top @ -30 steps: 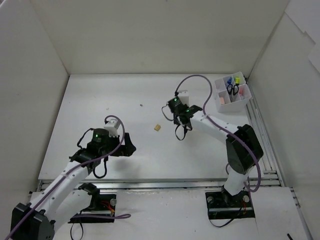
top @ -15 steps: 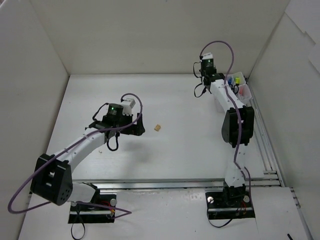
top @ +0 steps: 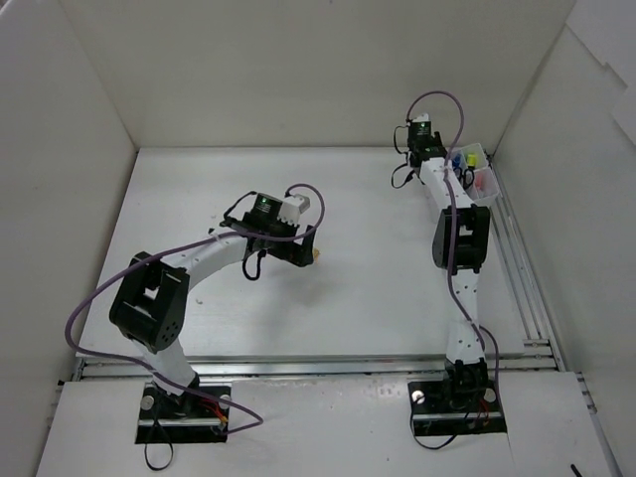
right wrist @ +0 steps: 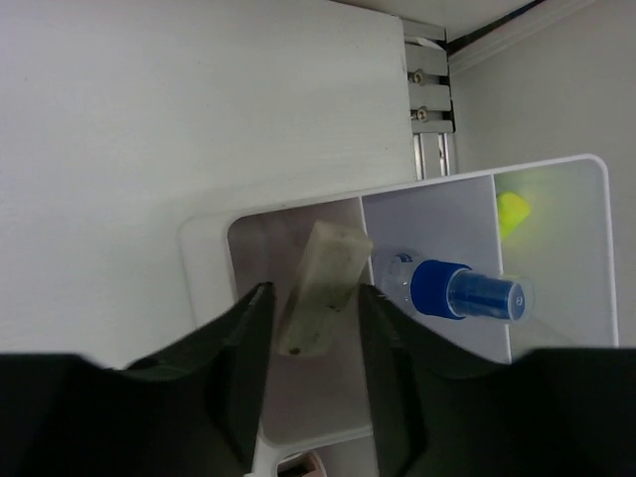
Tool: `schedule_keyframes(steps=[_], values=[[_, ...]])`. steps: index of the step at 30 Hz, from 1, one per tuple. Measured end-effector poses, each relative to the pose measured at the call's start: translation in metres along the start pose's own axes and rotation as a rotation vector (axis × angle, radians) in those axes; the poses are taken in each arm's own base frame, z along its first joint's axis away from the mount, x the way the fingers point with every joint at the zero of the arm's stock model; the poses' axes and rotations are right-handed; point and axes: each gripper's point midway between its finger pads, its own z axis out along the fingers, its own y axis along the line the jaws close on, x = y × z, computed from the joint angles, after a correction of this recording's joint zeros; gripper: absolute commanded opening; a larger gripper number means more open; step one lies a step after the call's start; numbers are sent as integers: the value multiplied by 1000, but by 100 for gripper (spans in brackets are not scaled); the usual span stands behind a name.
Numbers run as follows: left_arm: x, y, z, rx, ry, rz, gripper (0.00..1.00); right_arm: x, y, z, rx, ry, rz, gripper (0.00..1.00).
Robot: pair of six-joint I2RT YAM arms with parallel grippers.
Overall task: Sort the stationery into containers
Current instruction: Place the stationery in the storage box, then pick up the stationery from the center of the board.
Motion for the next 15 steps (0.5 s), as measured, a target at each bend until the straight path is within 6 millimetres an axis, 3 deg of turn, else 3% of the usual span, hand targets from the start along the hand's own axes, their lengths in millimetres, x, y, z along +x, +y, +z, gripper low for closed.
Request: schedule_keyframes(steps=[1,3,5,9,15], values=[[2,-5,4,10,12,21,100,1,-1,0,-2,-1,5,56],[8,-12,10,21,34,52,100,0,-6,-3,4,-7,2,75],[14,-18,15,28,56,73,100,-1,-10,-15,-25,-16,23,78],[20,-14,22,3,79,94,100,-7,-13,-55,-137,-49,82,98],[20,7,44,-85,110,104,87,-40,-4,-156,-397,-182,264,98]])
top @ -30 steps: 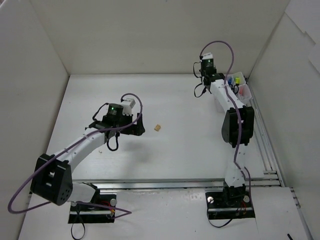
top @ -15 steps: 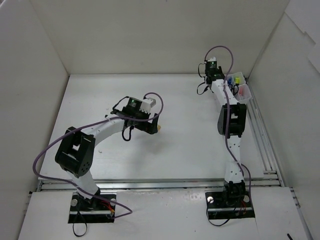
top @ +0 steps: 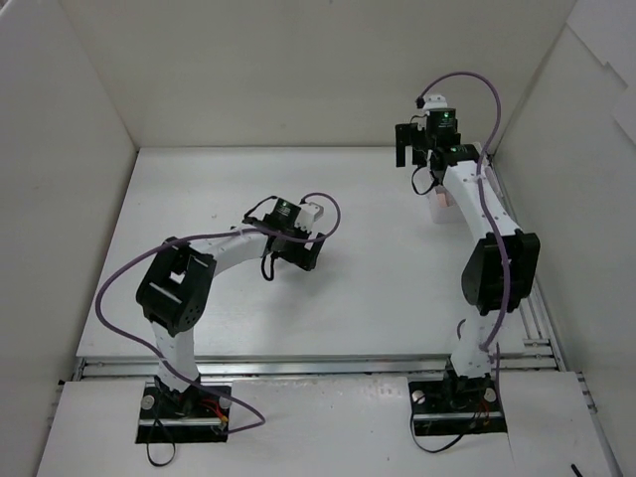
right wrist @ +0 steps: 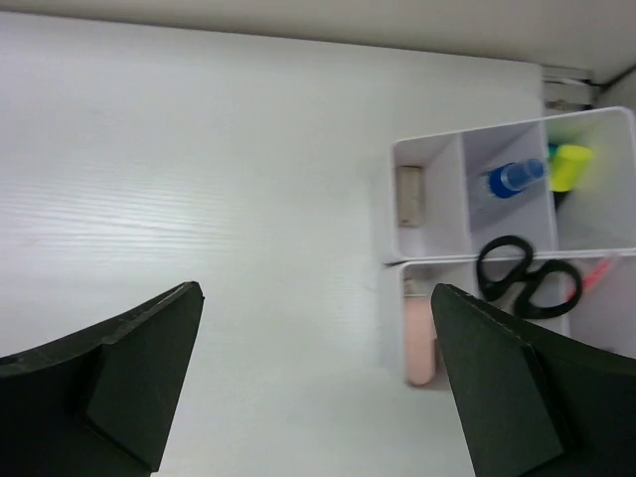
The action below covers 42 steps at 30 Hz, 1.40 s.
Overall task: Sort the stationery into containers
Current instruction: Pick up the stationery from the center of the board.
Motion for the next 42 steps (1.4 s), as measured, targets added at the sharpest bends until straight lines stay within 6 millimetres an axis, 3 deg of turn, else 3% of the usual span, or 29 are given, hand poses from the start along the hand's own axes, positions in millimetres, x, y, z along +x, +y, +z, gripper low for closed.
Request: schedule_keyframes(steps=[4,8,11,17,18,19,22,24,29,32,36,42], values=[[-2,6,9,-34,8,18,81,-10,29,-55,-143,-65,126,98],[-9,6,13,-54,6,41,72,22,35,-88,-179,-39,225,98],[-18,6,17,-62,-4,61,69,52,35,-102,-170,-1,287,98],[-18,2,31,-69,15,83,42,91,28,-125,-120,29,382,98],[-18,0,32,-69,17,85,38,94,26,-129,-113,27,395,98],[-18,-1,32,-70,17,89,27,95,24,-133,-106,19,406,98],[-18,-4,33,-68,17,90,6,96,18,-147,-94,-11,439,98],[-18,-6,33,-60,16,90,1,93,16,-157,-96,-38,459,98],[-18,-14,30,-15,-1,91,0,98,25,-176,-174,-63,484,98],[-9,-22,18,18,-6,99,0,111,40,-179,-253,-30,488,98],[-10,-39,-20,54,-77,132,0,134,65,-181,-378,48,499,98],[-19,-93,-84,168,-264,238,0,152,111,-195,-628,116,551,98]])
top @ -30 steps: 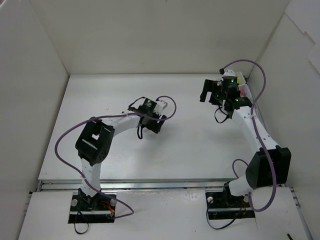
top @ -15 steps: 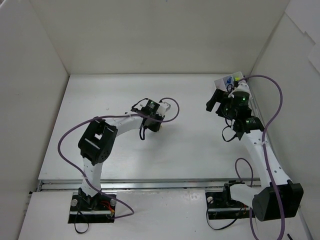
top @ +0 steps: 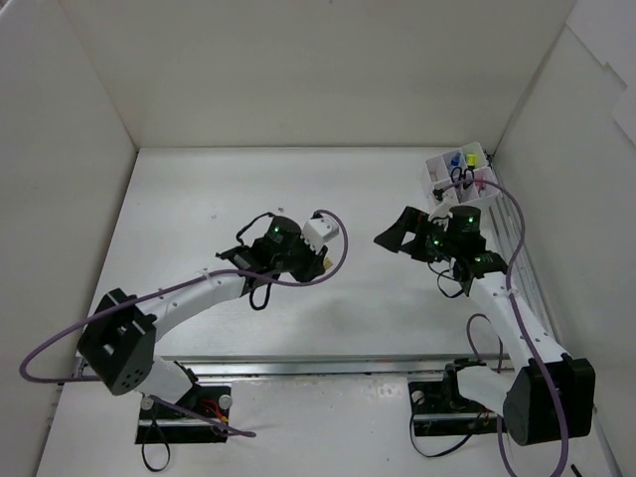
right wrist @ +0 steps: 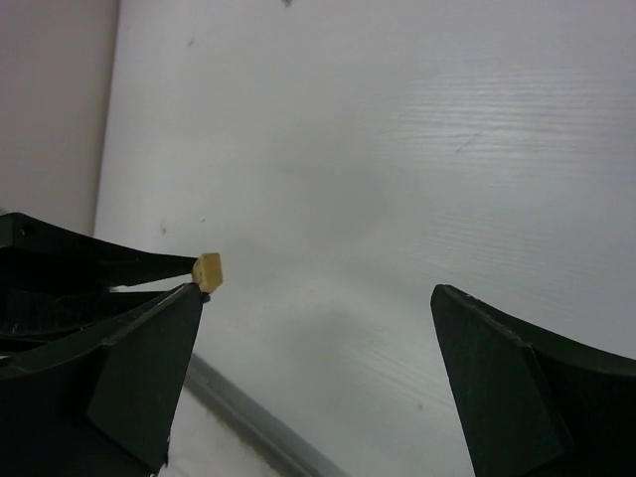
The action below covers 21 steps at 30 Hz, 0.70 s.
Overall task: Sort the stationery into containers
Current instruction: Pick up the stationery from the center of the board.
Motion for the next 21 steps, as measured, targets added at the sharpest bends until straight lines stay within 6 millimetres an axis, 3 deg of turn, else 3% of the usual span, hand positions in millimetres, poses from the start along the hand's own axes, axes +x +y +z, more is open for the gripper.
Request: schedule_keyframes(steps=[5,13,21], values=[[0,-37,-13,92,-49,48,0,36,38,7,-201,97,14,98],[8,-50,-17,101,-68,64,0,58,82,10,-334,162,-11,96],[1,-50,-15,74,-96,76,0,102,80,43,-292,311,64,60]])
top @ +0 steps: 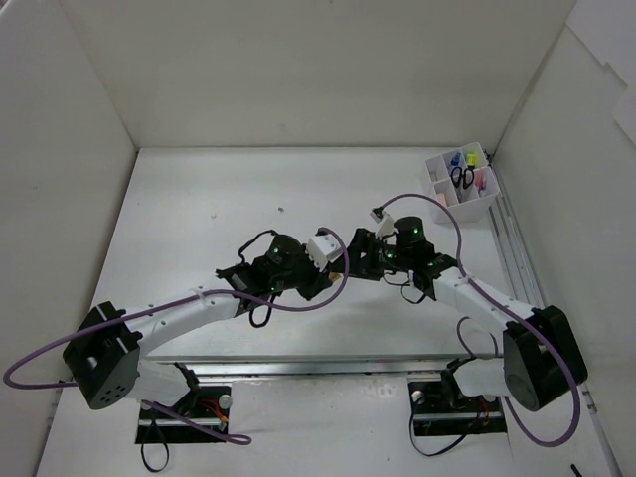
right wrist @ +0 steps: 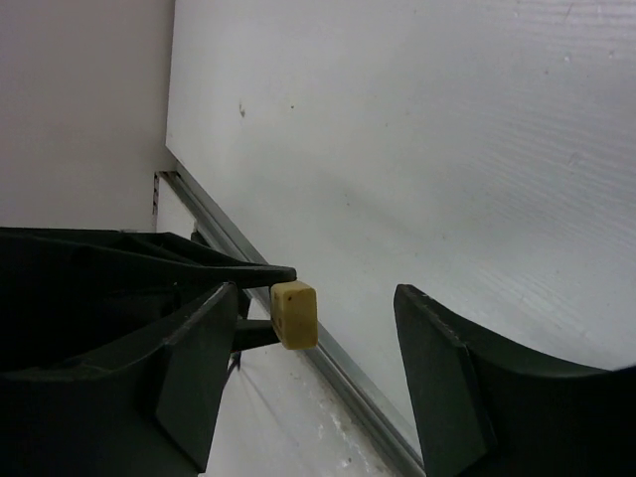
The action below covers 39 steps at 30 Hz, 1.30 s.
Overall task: Sort the stationery into containers
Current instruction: Pick up the stationery from the center of the board, then place the stationery in the storage box.
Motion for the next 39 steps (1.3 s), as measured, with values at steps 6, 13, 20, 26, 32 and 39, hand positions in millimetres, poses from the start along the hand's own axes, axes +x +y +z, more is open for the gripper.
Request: schedule_keyframes(steps=[6,13,20,26,32,39], values=[[2,5,1,-31,6,1,0,13,2,15,6,36,28,0],[1,9,3,-63,2,4,33,7,3,17,18,2,38,0],[-5,13,0,-98,-22,-4,100,-41,-21,-5,179,-117,9,0],[-14,27,-47,-236,-122,-31,100,-180,-57,-67,462,-425,-102,0],[-3,50,-95,-415,-187,-103,99,-312,-95,-98,741,-573,-254,0],[7,80,-112,-555,-185,-178,99,-379,-203,-103,1087,-503,-334,0]])
